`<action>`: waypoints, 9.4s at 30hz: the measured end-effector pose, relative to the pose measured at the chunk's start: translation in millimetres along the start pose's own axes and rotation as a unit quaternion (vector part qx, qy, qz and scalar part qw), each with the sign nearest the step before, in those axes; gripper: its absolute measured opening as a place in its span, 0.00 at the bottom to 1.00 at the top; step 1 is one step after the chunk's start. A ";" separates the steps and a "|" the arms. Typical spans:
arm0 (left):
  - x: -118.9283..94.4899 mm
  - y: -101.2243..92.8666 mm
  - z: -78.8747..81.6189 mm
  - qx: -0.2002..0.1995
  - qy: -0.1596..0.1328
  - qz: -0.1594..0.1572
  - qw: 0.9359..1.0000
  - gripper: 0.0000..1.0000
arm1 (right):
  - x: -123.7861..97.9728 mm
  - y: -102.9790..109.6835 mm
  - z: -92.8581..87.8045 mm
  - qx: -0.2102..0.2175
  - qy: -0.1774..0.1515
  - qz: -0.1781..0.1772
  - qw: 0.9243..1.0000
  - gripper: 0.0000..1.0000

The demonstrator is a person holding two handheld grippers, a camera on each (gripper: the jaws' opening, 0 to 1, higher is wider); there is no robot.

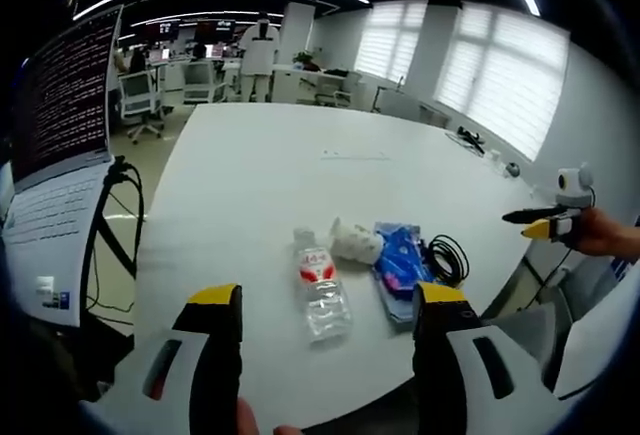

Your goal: Arrange the tabletop items into an orderly group along one side of the table until the central work area is clear of visible clutter.

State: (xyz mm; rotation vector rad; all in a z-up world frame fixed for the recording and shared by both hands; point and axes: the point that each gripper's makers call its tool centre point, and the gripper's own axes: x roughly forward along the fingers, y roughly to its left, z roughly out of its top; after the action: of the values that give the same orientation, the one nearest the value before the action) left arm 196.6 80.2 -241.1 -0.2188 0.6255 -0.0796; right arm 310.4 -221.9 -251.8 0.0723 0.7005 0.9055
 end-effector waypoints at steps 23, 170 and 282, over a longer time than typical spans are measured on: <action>14.5 -11.6 -13.1 -0.003 0.014 -0.023 1.000 0.67 | -7.6 2.3 -10.4 0.011 -0.003 -0.008 1.000 0.77; 86.9 50.3 -114.2 -0.118 0.154 0.101 0.976 0.41 | 10.2 17.1 -23.0 0.001 0.009 0.012 1.000 0.85; 59.9 61.4 -69.1 -0.037 0.051 0.152 0.986 0.39 | 19.5 30.3 -29.7 0.007 0.018 0.044 0.999 0.86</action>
State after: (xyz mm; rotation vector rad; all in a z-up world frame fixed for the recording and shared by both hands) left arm 204.9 119.3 -343.7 -0.1892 0.7589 0.2282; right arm 280.0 -195.1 -274.9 0.1005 0.7429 0.9877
